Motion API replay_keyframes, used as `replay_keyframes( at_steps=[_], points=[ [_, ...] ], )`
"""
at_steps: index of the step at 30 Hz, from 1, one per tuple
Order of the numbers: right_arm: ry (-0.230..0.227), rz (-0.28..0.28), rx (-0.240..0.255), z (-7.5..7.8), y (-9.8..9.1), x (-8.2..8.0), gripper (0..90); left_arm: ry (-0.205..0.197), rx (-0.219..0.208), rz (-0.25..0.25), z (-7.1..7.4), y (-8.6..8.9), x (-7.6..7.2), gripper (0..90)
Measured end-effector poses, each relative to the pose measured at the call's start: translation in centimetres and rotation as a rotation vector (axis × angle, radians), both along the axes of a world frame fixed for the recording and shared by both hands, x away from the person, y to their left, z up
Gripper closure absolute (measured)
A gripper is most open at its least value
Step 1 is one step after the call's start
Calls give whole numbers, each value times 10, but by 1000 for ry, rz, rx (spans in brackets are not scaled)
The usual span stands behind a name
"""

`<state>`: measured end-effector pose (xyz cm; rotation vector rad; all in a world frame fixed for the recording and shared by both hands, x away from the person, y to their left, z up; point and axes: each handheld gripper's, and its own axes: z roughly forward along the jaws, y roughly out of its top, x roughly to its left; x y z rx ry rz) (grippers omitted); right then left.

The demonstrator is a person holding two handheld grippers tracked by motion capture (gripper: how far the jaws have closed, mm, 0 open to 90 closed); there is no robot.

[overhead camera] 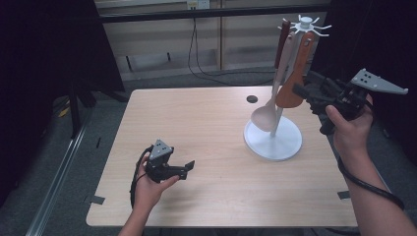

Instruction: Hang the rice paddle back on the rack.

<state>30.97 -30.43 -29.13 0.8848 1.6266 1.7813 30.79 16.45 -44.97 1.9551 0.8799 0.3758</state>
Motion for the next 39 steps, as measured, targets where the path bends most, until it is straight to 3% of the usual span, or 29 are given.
replay_keyframes(
  at_steps=[17, 35, 39],
  points=[
    [12, 36, -35, -27, 18, -19, 234, -5, -1, 0, 1, 0, 0, 75],
    [51, 89, 16, -69, 31, -40, 212, -3, 14, -3, 1, -3, -1, 75],
    [56, 87, -17, -73, 33, -43, 200, -11, 7, -4, 4, -4, -2, 75]
  ],
)
